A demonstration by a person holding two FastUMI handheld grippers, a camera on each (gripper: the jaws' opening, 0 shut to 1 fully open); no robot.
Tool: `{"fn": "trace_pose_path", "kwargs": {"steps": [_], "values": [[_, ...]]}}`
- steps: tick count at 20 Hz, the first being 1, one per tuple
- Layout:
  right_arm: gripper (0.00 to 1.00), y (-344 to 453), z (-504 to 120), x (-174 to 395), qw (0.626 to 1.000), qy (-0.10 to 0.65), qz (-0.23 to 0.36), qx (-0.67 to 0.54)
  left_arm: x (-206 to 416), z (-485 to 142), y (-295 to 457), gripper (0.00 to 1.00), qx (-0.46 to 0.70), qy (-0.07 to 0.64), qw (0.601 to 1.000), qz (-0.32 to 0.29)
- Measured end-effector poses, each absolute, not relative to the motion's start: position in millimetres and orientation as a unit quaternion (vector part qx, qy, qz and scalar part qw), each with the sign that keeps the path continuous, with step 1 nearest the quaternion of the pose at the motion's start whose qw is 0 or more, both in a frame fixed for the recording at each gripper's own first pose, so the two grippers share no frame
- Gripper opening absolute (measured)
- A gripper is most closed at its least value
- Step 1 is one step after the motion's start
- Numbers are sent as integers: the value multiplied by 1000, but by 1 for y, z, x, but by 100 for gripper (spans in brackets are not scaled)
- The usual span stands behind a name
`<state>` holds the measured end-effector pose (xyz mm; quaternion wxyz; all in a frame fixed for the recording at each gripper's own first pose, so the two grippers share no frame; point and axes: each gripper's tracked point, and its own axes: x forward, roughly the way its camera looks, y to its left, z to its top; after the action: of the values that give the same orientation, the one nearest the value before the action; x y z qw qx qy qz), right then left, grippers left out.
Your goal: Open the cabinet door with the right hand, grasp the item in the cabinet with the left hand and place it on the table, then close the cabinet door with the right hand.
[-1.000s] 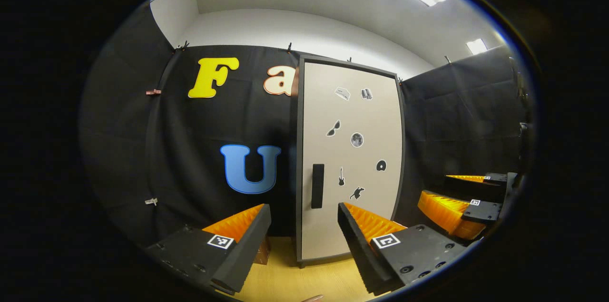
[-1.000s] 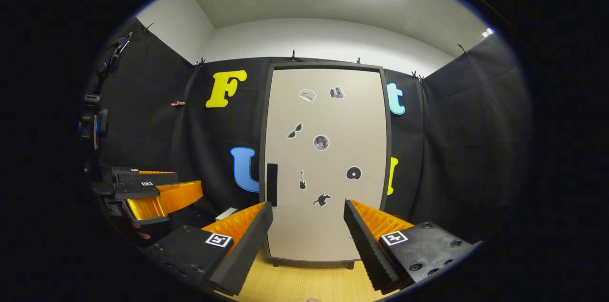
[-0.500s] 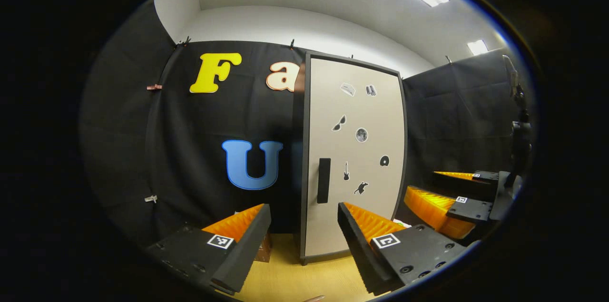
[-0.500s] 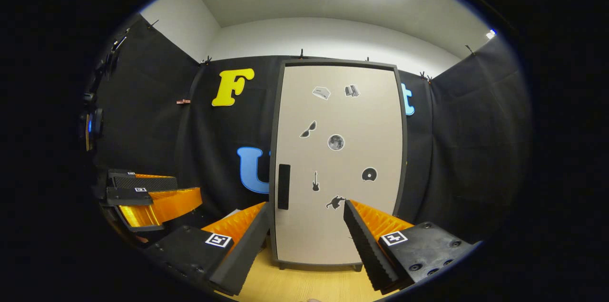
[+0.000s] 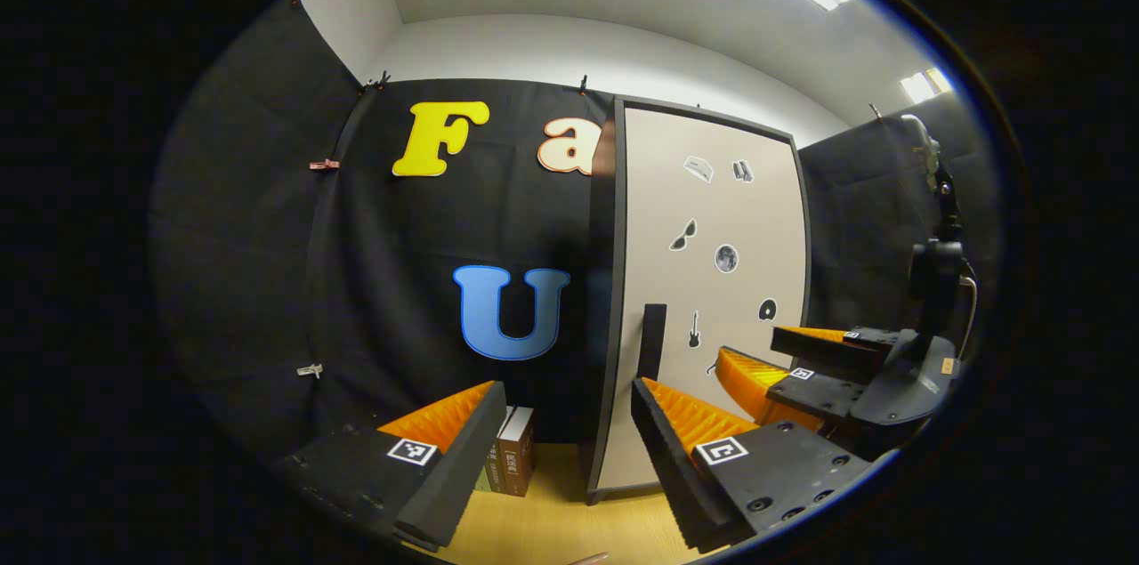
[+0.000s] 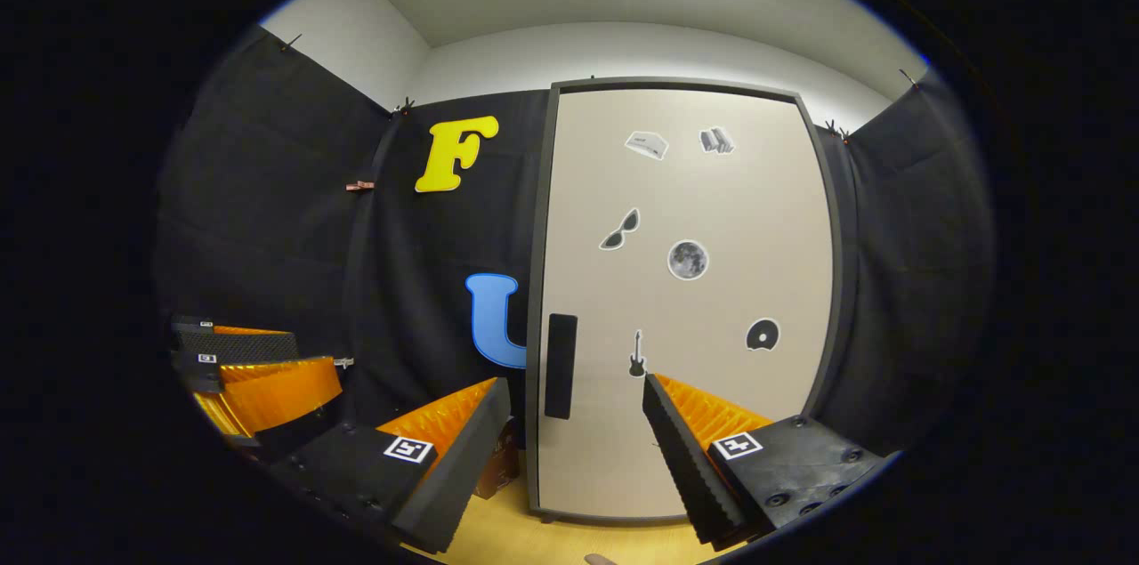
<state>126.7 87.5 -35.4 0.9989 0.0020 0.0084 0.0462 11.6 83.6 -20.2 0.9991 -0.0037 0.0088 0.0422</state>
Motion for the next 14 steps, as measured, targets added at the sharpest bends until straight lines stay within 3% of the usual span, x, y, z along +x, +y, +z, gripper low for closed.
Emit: {"fn": "trace_pose_path", "kwargs": {"steps": [14], "values": [[96,103,-71,225,999,23,35,-7,-8,-20,127,87,-2,7,991,137]]}}
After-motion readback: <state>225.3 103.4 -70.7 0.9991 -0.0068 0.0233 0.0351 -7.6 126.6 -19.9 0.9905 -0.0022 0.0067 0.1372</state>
